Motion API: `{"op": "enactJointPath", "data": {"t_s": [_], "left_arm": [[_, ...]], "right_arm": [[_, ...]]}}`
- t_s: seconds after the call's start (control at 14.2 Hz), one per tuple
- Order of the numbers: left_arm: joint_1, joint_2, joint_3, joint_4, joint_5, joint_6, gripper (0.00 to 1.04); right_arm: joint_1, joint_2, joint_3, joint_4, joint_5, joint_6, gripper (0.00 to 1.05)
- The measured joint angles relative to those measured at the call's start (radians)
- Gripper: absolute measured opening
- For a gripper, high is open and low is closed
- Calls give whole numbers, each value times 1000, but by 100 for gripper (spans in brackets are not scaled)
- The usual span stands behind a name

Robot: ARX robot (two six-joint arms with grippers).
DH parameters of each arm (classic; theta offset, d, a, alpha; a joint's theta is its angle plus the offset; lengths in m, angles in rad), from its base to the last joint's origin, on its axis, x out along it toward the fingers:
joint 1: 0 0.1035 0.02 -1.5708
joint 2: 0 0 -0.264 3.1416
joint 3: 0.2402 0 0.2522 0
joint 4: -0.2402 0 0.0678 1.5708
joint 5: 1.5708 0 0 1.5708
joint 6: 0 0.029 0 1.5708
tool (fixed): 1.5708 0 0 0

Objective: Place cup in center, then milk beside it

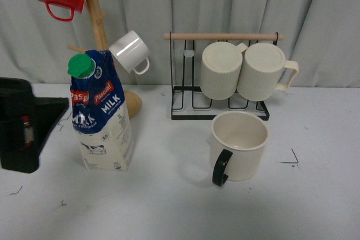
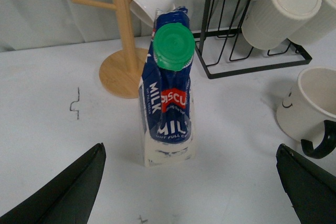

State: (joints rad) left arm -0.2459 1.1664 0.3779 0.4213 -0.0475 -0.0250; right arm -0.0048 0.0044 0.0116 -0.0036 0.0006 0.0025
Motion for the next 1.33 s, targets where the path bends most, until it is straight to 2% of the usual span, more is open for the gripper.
{"op": "enactJointPath", "data": {"t_s": [0.07, 0.21, 0.77, 0.84, 1.33], "left_arm": [[-20, 69, 27, 36, 0, 3, 98], [-52, 303, 106, 153, -66, 35, 98], [-3, 584, 283, 246, -140, 23, 98], [5, 600, 302, 238, -143, 2, 88], [8, 606, 319, 233, -143, -26, 61]], "right_arm": [[0, 0, 0, 0, 0, 0, 98], [0, 0, 0, 0, 0, 0, 98], [0, 0, 0, 0, 0, 0, 98], [0, 0, 0, 0, 0, 0, 98], [0, 0, 0, 0, 0, 0, 98]]}}
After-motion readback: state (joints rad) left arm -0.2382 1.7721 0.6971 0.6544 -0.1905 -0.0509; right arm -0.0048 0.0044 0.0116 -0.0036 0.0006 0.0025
